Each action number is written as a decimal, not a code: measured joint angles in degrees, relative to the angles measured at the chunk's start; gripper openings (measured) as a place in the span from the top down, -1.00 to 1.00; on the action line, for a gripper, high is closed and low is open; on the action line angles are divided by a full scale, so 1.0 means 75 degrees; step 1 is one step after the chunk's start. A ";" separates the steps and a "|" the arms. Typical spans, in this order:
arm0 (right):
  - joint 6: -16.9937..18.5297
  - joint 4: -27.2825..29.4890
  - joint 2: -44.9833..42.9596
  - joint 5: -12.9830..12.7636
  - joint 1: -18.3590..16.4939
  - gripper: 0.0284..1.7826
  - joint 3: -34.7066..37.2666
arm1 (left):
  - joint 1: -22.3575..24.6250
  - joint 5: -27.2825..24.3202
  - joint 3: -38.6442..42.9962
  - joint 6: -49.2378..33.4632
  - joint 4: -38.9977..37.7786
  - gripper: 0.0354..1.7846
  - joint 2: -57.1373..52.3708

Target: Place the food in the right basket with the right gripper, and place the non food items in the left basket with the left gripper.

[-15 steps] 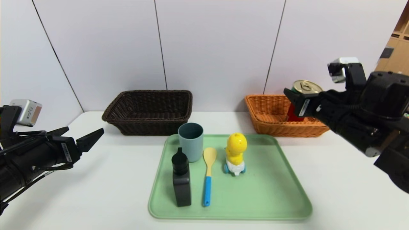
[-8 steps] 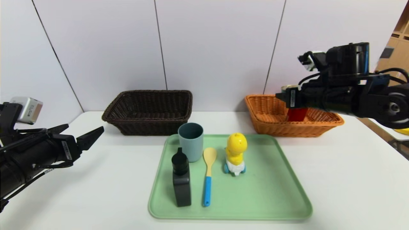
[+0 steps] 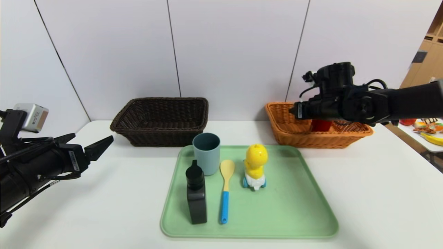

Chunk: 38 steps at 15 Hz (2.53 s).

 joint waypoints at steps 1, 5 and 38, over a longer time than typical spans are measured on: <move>0.0002 0.0000 0.0137 -0.0008 -0.0008 -0.14 -0.0036 | 0.0000 -0.0003 -0.0052 0.0007 0.0003 -0.89 0.0024; -0.0021 0.0081 0.0468 0.0015 -0.0029 -0.14 -0.0154 | 0.0003 0.0000 -0.0104 0.0015 -0.0007 -0.89 0.0117; 0.0280 -0.8337 -0.3730 0.0367 0.3340 -0.90 0.8928 | 0.0024 0.0015 0.0580 0.0007 0.0015 -0.89 -0.0769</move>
